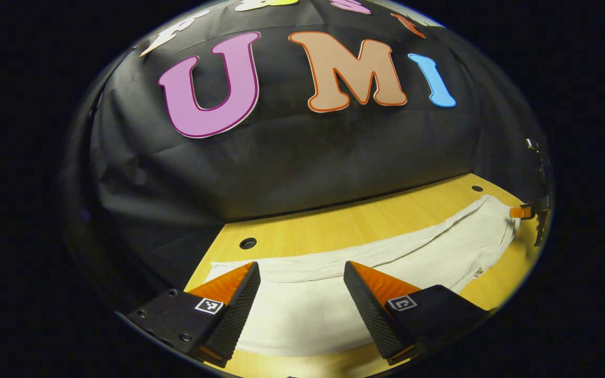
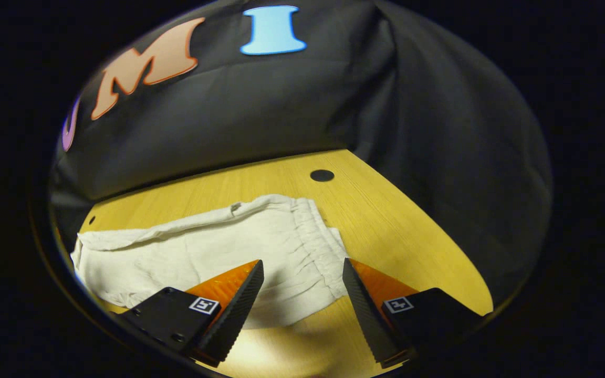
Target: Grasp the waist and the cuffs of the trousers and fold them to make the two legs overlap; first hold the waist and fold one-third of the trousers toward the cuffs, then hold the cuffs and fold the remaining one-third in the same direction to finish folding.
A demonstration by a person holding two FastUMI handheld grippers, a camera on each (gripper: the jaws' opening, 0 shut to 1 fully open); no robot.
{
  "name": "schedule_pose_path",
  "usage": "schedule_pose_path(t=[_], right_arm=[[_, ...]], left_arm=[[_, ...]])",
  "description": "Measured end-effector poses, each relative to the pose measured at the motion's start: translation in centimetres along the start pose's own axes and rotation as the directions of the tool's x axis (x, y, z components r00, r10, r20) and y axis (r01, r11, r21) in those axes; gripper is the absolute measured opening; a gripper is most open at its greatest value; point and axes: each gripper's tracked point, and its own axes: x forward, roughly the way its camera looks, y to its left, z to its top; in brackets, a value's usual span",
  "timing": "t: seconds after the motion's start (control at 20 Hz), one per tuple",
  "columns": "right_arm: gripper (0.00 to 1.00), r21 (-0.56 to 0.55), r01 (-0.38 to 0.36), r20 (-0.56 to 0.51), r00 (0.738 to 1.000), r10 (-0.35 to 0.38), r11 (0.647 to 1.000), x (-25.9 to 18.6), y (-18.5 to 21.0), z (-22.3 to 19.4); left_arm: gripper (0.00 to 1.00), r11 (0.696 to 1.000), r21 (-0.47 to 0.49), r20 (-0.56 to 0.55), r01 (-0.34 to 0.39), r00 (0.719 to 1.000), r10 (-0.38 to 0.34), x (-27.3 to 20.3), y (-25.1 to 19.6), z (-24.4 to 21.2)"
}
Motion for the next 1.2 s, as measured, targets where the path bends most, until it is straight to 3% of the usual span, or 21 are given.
schedule_pose_path(t=[0.1, 0.25, 0.35, 0.6, 0.7, 0.8, 0.85, 0.95, 1.0, 1.05, 1.15, 1.2], right_arm=[[0.95, 0.108, -0.021, -0.036, 0.999, 0.025, 0.994, 0.7, -0.5, -0.7], [0.92, 0.206, 0.003, -0.009, 1.000, -0.001, 0.979, 0.3, -2.2, 0.3], [0.96, 0.227, 0.026, 0.005, 1.000, -0.028, 0.974, -0.3, -3.7, 0.6], [0.96, 0.295, 0.016, -0.070, 0.998, 0.005, 0.955, 0.5, -3.7, -1.3], [0.92, 0.321, -0.001, -0.094, 0.995, 0.033, 0.947, 0.7, -3.1, -2.0], [0.96, 0.320, -0.002, -0.120, 0.992, 0.042, 0.947, 0.7, -2.7, -2.6], [0.94, 0.318, 0.000, -0.124, 0.991, 0.041, 0.948, 0.8, -2.7, -2.9], [0.75, 0.323, 0.007, -0.136, 0.990, 0.039, 0.946, 1.5, -3.4, -3.3], [0.62, 0.337, -0.009, -0.135, 0.989, 0.058, 0.941, 1.5, -3.3, -3.2], [0.55, 0.350, -0.030, -0.141, 0.986, 0.084, 0.936, 1.7, -3.3, -3.4], [0.27, 0.373, -0.066, -0.140, 0.982, 0.127, 0.926, 2.1, -3.3, -3.3], [0.23, 0.362, -0.077, -0.136, 0.982, 0.134, 0.929, 2.3, -3.5, -3.1]], left_arm=[[0.97, 1.000, -0.003, -0.017, -0.002, 1.000, 0.002, -0.8, -0.5, -0.6], [0.97, 1.000, 0.015, -0.025, -0.018, 1.000, 0.018, -2.1, -1.2, -1.1], [0.97, 1.000, 0.008, -0.025, -0.022, 0.999, 0.022, -2.7, -1.6, -1.3], [0.97, 0.999, -0.016, -0.034, -0.030, 0.999, 0.029, -3.7, -2.8, -1.9], [0.97, 0.999, -0.018, -0.033, -0.038, 0.999, 0.037, -4.2, -3.1, -2.1], [0.97, 0.998, -0.028, -0.033, -0.050, 0.998, 0.049, -4.7, -3.2, -2.1], [0.93, 0.998, -0.034, -0.033, -0.058, 0.998, 0.057, -5.1, -3.4, -2.1], [0.97, 0.996, -0.041, -0.039, -0.078, 0.996, 0.076, -5.8, -3.5, -2.5], [0.97, 0.995, -0.045, -0.043, -0.091, 0.995, 0.089, -6.3, -3.6, -2.7], [0.97, 0.993, -0.051, -0.048, -0.109, 0.993, 0.107, -6.8, -3.4, -2.8], [0.97, 0.988, -0.073, -0.050, -0.137, 0.990, 0.134, -7.6, -3.4, -3.0], [0.97, 0.986, -0.085, -0.048, -0.145, 0.989, 0.141, -8.0, -3.6, -3.2]])
